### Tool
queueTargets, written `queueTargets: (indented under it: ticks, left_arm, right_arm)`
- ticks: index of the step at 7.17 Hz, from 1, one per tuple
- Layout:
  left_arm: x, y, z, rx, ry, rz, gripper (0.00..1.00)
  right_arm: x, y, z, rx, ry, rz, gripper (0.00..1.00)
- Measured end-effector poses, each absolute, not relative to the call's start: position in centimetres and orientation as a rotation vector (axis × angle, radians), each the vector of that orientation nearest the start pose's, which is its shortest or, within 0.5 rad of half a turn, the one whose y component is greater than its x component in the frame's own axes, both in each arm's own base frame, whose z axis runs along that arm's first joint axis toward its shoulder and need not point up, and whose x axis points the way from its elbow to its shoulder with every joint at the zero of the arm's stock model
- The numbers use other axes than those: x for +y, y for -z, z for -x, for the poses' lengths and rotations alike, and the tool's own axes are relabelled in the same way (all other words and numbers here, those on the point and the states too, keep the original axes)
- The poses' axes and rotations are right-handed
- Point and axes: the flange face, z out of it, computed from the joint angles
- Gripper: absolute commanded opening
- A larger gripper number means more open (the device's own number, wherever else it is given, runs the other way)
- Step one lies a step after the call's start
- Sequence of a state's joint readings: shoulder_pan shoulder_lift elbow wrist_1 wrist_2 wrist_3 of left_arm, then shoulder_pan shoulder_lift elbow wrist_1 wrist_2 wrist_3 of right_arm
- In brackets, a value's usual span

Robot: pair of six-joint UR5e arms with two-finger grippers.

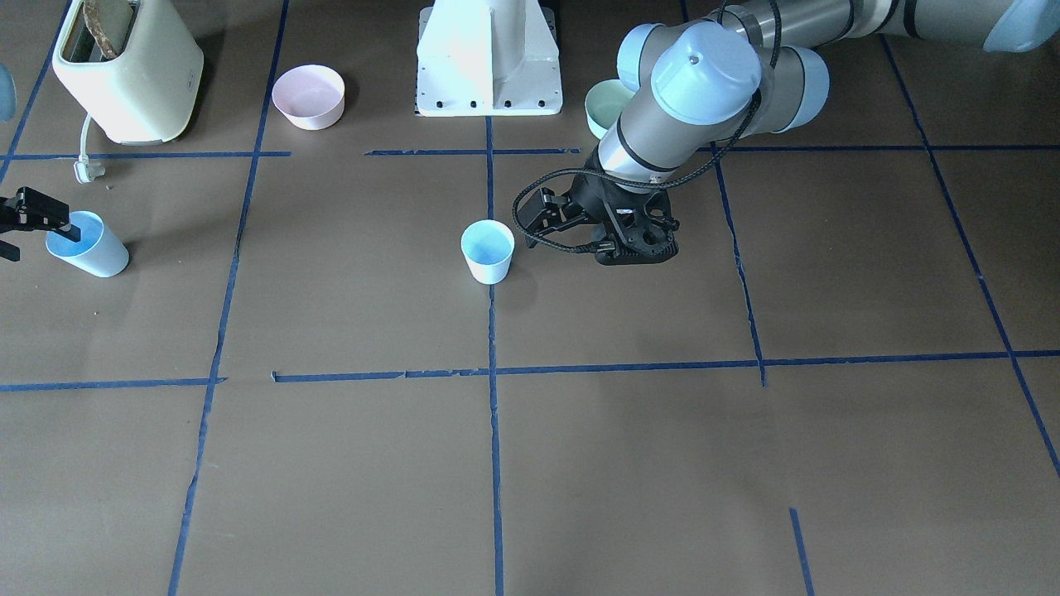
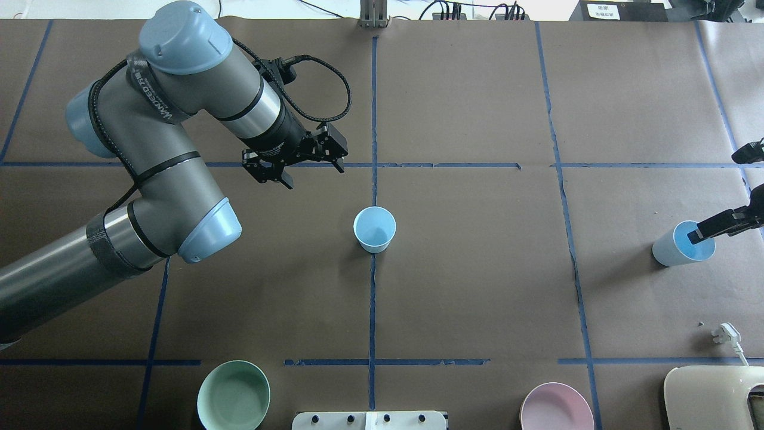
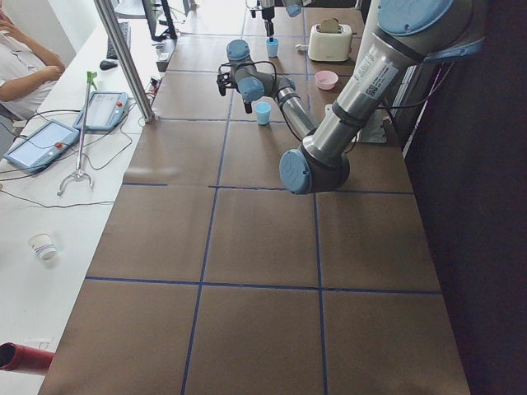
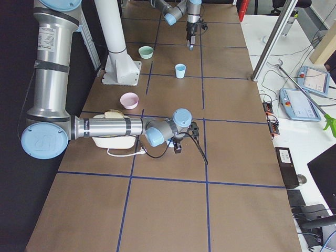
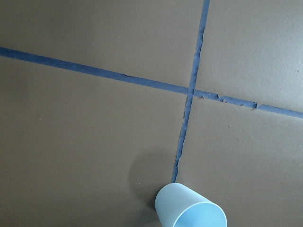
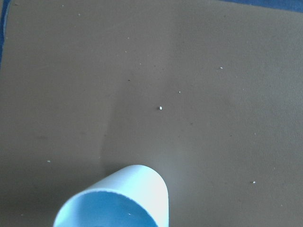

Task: Stack blue cups with both arms
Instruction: 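Lift the left gripper away while the right gripper grasps the other light blue cup, then carry the cup with the right gripper and lower it into the center cup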

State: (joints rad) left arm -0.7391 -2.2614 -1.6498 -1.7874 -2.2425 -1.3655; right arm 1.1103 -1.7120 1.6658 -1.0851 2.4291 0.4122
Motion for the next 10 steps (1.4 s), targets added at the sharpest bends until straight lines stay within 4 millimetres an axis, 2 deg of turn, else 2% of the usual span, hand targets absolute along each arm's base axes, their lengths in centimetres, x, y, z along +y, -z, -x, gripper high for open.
queueTargets:
  ticks: [1,2,3,4,6,7,8,9,10]
  left_arm:
    - [-50.6,-17.8,-44.9,1.119,0.145,0.116,1.00]
    - [-50.5,-17.7,-44.8,1.121,0.145,0.115,1.00]
    - [-50.3,-18.1,-44.4,1.121,0.143,0.113,1.00]
    - [-49.9,-18.8,-43.4,1.122,0.143,0.106,1.00]
    - [-49.8,-19.7,-41.8,1.123,0.146,0.093,1.00]
    - [-49.6,-19.8,-41.2,1.127,0.147,0.087,1.00]
    - [-49.3,-19.7,-40.3,1.135,0.149,0.077,1.00]
    - [-49.1,-19.7,-39.2,1.142,0.155,0.067,1.00]
    - [-49.0,-20.2,-38.1,1.143,0.163,0.061,1.00]
  right_arm:
    - [-42.7,-62.1,15.0,-0.938,0.235,-0.009,0.87]
    - [-42.5,-62.5,15.5,-0.933,0.242,0.002,0.54]
    - [-42.3,-62.8,16.1,-0.930,0.245,0.017,0.06]
    - [-42.1,-62.9,16.6,-0.930,0.240,0.031,0.00]
    - [-42.0,-62.7,17.1,-0.933,0.234,0.043,0.00]
    - [-42.1,-61.6,17.3,-0.946,0.241,0.025,0.00]
    - [-42.3,-58.8,17.6,-0.972,0.245,-0.006,0.00]
    - [-42.7,-54.7,18.6,-1.006,0.247,-0.037,0.00]
    - [-44.0,-50.0,20.6,-1.041,0.252,-0.050,0.00]
